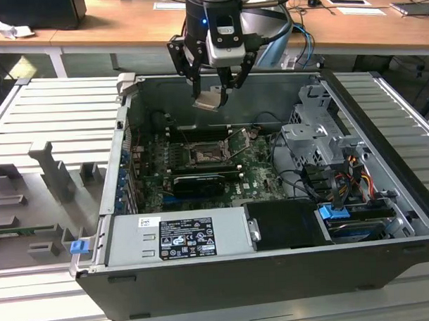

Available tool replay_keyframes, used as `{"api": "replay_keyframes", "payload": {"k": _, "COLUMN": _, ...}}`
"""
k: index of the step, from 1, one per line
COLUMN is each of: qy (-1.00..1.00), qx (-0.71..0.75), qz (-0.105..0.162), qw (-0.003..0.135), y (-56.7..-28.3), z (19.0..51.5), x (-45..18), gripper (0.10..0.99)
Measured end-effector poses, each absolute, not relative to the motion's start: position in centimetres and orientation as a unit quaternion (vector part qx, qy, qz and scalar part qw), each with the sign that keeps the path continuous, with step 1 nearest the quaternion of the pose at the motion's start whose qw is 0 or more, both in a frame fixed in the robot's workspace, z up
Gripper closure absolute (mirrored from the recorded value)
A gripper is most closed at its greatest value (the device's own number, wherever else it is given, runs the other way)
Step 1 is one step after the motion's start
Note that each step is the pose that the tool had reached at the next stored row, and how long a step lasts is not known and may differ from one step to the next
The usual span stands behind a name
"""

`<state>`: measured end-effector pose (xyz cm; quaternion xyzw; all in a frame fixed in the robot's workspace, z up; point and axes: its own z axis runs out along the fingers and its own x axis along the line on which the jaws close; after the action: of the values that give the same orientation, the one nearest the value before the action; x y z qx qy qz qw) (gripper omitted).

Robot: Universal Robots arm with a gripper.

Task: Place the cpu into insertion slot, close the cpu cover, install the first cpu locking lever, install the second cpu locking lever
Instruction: 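Place the cpu into insertion slot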

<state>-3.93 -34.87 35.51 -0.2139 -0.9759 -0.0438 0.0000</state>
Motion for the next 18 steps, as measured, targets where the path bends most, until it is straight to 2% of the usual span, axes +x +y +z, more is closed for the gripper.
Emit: {"api": "replay_keyframes", "payload": {"k": 18, "qy": -0.954, "qx": -0.297, "qz": -0.041, "qw": -0.004, "y": -34.87, "z": 35.03, "x": -3.93, "gripper": 0.557}}
